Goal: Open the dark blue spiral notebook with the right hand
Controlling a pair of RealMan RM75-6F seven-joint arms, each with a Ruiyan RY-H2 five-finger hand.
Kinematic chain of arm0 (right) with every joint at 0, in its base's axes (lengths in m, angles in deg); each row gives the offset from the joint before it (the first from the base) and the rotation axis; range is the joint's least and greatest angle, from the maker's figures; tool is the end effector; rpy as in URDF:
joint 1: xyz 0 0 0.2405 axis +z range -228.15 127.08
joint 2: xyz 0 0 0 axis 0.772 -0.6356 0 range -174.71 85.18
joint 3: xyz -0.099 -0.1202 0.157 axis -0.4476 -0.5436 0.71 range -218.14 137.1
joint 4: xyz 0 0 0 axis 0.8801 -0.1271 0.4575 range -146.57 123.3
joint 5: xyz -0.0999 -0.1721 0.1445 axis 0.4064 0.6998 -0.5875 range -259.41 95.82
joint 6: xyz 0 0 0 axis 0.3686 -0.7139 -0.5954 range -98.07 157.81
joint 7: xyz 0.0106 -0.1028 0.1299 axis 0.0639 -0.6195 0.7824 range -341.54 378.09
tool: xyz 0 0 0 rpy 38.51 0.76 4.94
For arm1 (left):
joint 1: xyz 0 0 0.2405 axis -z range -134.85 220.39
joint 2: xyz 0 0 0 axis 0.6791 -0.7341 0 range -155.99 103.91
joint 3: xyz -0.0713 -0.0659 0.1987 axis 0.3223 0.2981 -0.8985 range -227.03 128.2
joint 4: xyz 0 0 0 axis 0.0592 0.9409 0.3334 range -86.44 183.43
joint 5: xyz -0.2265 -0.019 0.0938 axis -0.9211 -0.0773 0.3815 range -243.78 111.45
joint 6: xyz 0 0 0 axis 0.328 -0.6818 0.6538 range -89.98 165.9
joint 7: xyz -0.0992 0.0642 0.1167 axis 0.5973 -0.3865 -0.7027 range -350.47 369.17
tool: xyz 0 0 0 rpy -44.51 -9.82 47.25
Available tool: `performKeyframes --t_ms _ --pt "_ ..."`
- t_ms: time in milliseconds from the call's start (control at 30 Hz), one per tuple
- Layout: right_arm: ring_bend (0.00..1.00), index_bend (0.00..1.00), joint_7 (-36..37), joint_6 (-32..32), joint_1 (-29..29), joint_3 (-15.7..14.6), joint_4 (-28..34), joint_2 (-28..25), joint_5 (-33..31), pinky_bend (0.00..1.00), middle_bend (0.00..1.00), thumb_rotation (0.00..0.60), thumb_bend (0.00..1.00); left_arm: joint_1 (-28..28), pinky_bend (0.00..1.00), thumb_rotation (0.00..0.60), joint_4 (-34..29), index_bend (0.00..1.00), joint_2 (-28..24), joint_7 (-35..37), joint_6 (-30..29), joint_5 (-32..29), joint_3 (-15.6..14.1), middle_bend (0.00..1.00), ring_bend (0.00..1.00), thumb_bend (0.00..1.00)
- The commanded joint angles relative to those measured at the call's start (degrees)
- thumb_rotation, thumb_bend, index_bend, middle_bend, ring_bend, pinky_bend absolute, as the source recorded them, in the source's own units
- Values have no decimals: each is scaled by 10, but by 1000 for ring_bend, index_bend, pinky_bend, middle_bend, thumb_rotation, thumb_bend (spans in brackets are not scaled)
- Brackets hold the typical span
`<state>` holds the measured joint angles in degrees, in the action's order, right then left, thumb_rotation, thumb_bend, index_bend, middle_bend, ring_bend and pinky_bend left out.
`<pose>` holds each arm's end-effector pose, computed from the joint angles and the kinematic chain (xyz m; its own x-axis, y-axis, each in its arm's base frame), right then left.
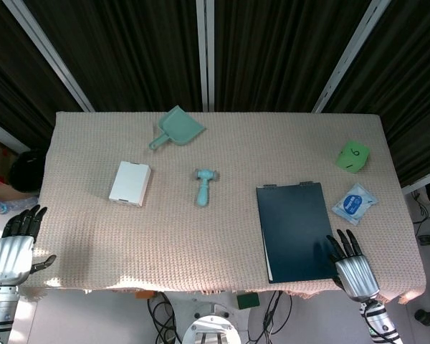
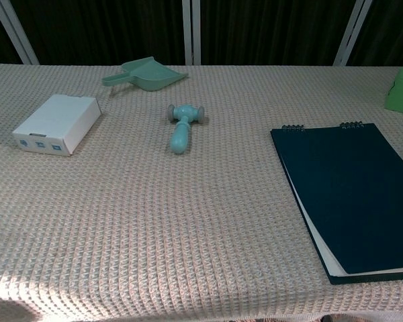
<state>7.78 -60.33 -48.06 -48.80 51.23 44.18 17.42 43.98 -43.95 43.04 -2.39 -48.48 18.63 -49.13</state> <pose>-0.3081 -0.1424 -0.0054 0.6254 -0.0551 0.7783 -0.7588 -0.2752 0.5903 -0.2981 0.1727 0.0820 0.4982 0.0636 0.8647 0.8631 0.0588 -0.5016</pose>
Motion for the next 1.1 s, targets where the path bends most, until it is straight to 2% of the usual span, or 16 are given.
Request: performKeyframes --t_ms 33,267,367,433,533,700,867,900,933,967,1033,1100 --pt "0 794 0 -10 -12 -9 1 -12 6 0 158 600 686 -1 123 600 0 32 1 0 -2 1 -1 60 65 59" --pt "0 799 47 -51 -8 17 -8 -4 15 0 164 600 683 -1 123 600 3 32 3 3 -3 5 -1 60 65 59" --pt "0 806 48 -69 11 43 -14 8 25 0 169 600 659 -1 123 600 2 32 2 2 -2 5 -1 60 65 59" --pt "0 810 47 -80 29 71 -12 17 25 0 171 600 643 -2 123 600 1 32 0 2 -3 3 -1 60 65 60" --pt "0 823 50 -67 61 106 0 21 14 0 185 600 648 -2 123 600 1 32 -3 7 -2 1 0 60 65 60" --pt "0 861 21 -6 139 176 38 16 -11 0 209 600 659 -1 123 600 2 32 -6 7 5 -8 2 60 65 60" --pt "0 878 -25 105 230 258 42 19 -85 0 215 600 659 3 123 600 8 32 -5 13 19 -23 6 60 65 59" --pt "0 879 -31 139 252 276 37 22 -109 0 214 600 659 4 123 600 10 32 -5 15 23 -26 7 60 65 59" --pt "0 879 -36 162 269 289 30 25 -127 0 214 600 659 -22 123 600 10 32 -34 40 -5 -14 -9 60 65 59" --pt "0 879 -43 185 286 302 19 30 -145 0 214 600 659 -12 123 600 7 32 -42 72 11 30 -29 60 65 59" --pt "0 879 -61 233 329 332 -18 45 -186 0 214 600 659 21 123 600 17 32 -15 47 58 -19 6 60 65 59" --pt "0 880 -69 272 371 361 -64 66 -224 0 214 600 659 19 123 600 12 32 -14 34 55 -32 11 60 65 60"
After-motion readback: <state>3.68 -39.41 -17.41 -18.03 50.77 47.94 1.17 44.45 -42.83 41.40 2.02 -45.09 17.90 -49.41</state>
